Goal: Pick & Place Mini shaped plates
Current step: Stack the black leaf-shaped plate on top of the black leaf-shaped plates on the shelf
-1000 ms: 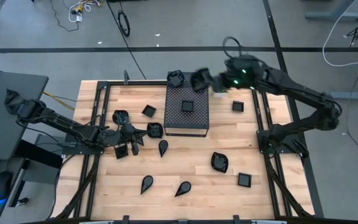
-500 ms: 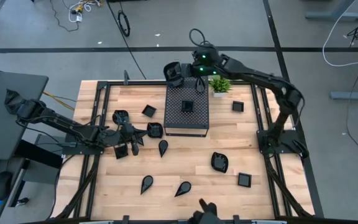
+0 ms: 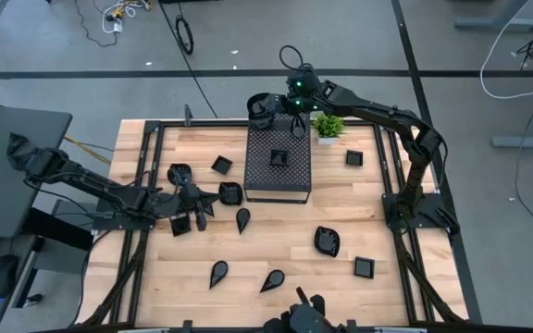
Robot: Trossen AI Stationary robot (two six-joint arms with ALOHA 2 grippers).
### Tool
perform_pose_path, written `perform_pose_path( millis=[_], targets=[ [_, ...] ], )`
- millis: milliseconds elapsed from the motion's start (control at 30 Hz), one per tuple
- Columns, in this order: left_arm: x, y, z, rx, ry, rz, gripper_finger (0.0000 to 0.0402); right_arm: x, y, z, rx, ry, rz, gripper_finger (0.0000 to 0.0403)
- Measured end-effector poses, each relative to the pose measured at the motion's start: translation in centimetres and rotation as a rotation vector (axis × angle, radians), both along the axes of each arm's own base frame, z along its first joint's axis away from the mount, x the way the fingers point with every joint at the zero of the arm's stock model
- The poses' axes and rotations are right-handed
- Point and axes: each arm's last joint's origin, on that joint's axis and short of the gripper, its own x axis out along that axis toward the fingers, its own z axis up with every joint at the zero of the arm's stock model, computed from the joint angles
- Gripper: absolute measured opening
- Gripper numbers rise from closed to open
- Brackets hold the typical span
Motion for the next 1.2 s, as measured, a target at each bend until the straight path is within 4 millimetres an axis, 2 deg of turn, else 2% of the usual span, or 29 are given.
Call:
perform_pose_path(
  millis=[1200],
  targets=[
    [0.0,0.0,0.0,0.009,0.002,0.001,0.0016,0.0,0.1,-1.7,0.04,0.115,-0.04,0.001]
  ],
)
